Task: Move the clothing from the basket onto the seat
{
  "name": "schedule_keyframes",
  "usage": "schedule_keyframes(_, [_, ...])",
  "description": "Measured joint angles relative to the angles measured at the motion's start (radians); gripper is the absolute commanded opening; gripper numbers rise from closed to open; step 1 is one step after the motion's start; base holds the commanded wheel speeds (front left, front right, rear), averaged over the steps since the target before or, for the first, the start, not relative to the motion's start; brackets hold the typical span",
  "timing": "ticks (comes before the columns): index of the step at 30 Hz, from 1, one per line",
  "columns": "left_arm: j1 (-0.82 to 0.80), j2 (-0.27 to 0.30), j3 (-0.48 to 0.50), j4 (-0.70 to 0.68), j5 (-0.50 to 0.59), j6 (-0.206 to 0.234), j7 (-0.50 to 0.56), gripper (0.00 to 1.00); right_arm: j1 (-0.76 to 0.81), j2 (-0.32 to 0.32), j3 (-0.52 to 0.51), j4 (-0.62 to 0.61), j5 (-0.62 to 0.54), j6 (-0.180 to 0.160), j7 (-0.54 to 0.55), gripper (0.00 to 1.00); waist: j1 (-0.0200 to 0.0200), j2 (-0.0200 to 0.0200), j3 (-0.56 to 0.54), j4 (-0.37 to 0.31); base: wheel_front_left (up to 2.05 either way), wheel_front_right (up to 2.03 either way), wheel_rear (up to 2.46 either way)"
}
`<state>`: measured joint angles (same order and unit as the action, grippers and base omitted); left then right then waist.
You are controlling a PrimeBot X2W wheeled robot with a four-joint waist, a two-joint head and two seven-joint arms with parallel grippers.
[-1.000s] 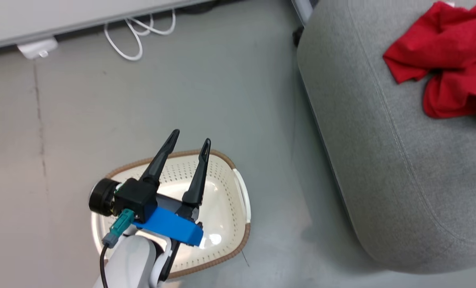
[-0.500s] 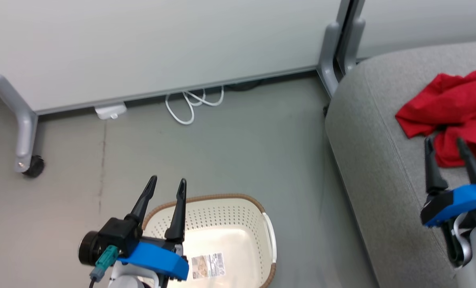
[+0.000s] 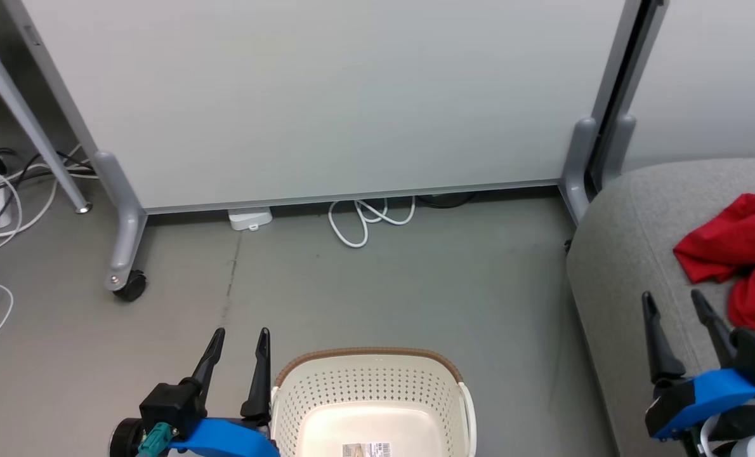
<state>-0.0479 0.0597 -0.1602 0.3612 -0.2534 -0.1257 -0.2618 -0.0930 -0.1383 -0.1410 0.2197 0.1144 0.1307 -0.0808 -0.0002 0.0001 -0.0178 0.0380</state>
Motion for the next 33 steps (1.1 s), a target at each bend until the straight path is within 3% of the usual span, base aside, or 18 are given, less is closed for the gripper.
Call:
schedule_keyframes(11, [-0.008,-0.002,0.017,0.036,-0.002,0.000,0.000,1.00,0.071,0.051,0.017,-0.057,0.012,0.000,0.015,1.00,0.0001,0.0000,-0.025,0.053,0.00,0.00,0.00])
schedule_keyframes(33, [-0.007,0.004,0.018,0.059,-0.017,-0.003,0.000,1.00,0.122,0.072,0.020,-0.087,0.014,0.000,0.027,1.00,0.0002,0.0000,-0.026,0.064,0.00,0.00,0.00])
